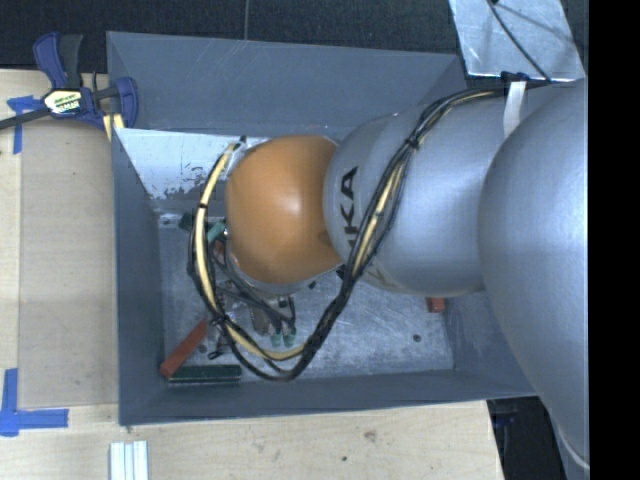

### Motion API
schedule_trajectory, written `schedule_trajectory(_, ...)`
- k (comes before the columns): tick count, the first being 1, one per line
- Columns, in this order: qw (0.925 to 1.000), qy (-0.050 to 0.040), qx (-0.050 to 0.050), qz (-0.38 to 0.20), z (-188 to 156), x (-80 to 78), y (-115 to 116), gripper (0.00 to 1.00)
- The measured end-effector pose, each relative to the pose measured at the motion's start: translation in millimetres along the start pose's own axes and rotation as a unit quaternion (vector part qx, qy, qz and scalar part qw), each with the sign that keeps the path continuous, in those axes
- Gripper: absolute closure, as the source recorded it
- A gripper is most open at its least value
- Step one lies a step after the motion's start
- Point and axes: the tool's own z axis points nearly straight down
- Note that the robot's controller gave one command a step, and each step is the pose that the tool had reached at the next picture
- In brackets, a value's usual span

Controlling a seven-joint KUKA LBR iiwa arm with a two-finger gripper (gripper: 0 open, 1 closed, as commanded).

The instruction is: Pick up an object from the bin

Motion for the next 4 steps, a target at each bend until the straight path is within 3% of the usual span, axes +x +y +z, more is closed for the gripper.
schedule_trajectory(1, 0.9937, -0.0025, 0.000, -0.112, 16.6, -6.5, 0.0, 1.00)
schedule_trajectory(2, 0.9938, -0.0030, 0.000, -0.111, 16.0, -6.8, -0.2, 0.00)
schedule_trajectory(3, 0.9263, -0.0018, 0.000, -0.377, 100.1, -26.2, -43.3, 0.00)
schedule_trajectory(4, 0.9264, -0.0040, 0.000, -0.376, 97.5, -27.5, -41.6, 1.00)
